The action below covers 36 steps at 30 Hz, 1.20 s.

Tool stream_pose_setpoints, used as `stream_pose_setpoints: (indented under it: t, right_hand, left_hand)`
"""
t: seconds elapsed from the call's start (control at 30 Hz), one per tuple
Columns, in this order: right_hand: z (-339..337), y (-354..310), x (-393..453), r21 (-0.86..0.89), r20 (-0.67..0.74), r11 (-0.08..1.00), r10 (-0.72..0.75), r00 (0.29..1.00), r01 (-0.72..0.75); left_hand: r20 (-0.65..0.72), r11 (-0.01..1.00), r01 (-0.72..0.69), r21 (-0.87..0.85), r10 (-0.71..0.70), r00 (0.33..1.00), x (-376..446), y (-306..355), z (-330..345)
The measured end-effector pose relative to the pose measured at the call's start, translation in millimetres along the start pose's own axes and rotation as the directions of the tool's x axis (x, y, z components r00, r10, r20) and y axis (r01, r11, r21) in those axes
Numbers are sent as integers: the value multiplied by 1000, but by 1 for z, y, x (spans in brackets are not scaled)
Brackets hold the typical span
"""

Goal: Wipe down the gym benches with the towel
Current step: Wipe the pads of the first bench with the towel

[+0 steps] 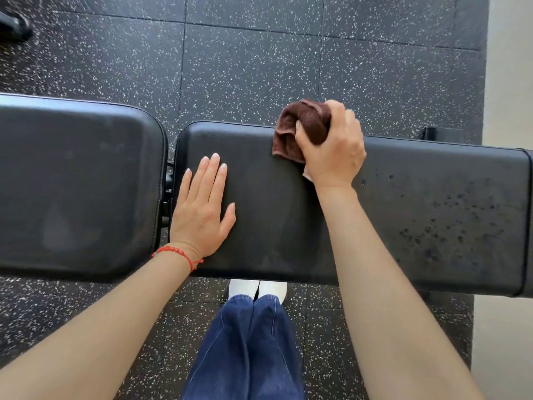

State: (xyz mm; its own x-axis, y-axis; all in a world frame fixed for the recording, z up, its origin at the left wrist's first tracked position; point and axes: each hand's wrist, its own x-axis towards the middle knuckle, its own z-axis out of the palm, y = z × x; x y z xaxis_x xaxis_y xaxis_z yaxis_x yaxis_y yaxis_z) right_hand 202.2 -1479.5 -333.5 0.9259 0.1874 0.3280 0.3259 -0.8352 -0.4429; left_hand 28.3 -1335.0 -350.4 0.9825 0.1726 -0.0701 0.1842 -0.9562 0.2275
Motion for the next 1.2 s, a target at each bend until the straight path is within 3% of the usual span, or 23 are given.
stream_pose_setpoints:
  t: [0.27,0.43,0.57,0.93,1.2]
  right_hand:
    - [-44,43,-96,53,1,993,-105,995,104]
    - [-80,65,-154,84,33,988,-130,991,127]
    - [-91,73,-166,95,71,983,-166,984,159]
    - [-46,80,-62,31,-80,996,-79,994,82]
    - [-33,87,-3,-10,-73,999,-33,997,32]
  left_hand:
    - [14,988,109,-107,-108,994,5,29,-17]
    - [56,990,15,-139,-7,998,2,81,-10]
    - [67,994,17,-109,-10,998,10,107,1]
    - [16,996,78,-34,-78,997,14,113,23]
    - [-13,997,70,-36,-71,997,14,114,25]
